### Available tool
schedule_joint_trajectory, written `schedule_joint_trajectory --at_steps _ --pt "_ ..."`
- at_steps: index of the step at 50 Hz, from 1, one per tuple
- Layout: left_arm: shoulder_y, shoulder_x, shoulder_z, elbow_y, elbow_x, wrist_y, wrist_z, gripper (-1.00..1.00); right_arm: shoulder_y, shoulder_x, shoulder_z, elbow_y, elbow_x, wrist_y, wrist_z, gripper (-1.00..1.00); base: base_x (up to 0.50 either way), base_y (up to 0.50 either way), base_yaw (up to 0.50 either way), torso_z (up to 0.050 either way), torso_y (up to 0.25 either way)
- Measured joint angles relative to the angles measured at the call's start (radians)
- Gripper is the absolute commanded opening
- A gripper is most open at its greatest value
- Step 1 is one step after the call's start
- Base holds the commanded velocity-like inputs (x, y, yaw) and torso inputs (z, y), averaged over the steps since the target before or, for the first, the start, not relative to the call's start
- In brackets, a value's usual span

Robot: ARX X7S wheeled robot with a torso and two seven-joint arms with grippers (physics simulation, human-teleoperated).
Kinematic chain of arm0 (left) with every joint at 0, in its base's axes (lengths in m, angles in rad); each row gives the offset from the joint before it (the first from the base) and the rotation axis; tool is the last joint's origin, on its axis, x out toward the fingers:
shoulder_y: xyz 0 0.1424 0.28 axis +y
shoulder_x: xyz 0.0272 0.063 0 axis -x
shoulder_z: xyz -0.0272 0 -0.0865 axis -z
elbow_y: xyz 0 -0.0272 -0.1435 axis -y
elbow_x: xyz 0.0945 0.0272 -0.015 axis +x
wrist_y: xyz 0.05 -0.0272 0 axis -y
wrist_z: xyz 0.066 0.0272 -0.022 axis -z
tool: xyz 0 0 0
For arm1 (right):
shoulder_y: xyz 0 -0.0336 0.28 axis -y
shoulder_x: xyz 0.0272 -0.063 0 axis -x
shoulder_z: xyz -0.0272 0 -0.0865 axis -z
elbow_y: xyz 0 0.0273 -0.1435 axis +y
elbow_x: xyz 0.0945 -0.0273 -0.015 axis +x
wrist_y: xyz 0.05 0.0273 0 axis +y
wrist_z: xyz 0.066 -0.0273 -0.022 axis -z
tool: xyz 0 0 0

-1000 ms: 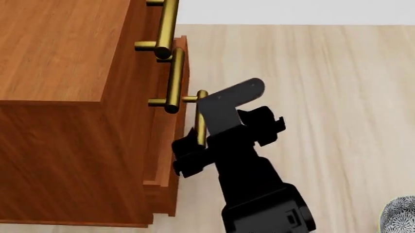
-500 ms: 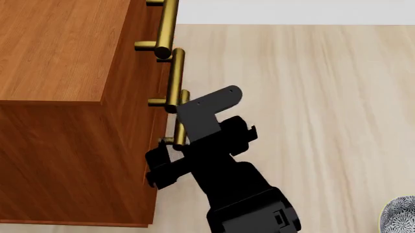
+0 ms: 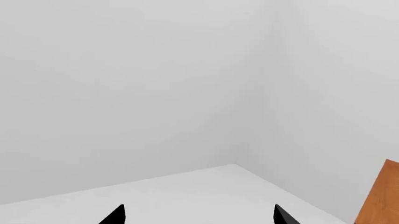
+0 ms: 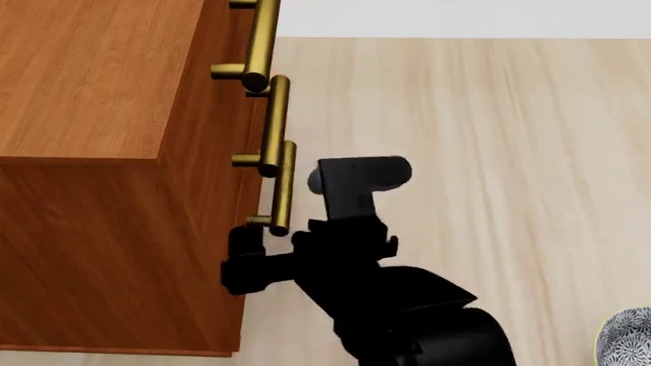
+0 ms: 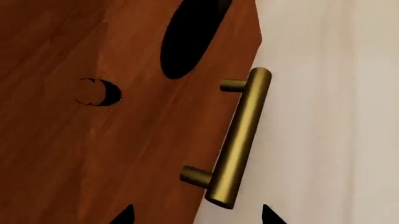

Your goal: Close the bottom drawer of the cabinet and open the top drawer.

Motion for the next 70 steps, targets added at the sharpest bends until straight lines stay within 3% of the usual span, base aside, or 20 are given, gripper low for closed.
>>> schedule_joint_trajectory --at_steps 22,40,55,70 --pt "0.003 -0.005 0.002 -0.003 -0.007 0.006 -0.006 1.0 -0.145 0.029 0.271 -0.441 0.498 0.181 0.301 1.0 0.0 0.0 0.0 0.001 0.001" --pt "0.001 -0.012 0.011 -0.003 -0.005 0.001 -0.017 1.0 -0.245 0.075 0.487 -0.758 0.918 0.2 0.619 1.0 0.0 0.0 0.0 0.0 0.0" --pt "0.0 -0.021 0.023 -0.005 0.0 -0.005 -0.025 1.0 -0.228 0.061 0.598 -0.775 1.165 0.067 0.827 1.0 0.0 0.0 0.0 0.0 0.0" --pt "0.004 -0.025 0.027 -0.004 0.002 0.001 -0.029 1.0 -0.142 0.066 0.582 -0.698 1.29 -0.034 1.056 1.0 0.0 0.0 0.0 0.0 0.0"
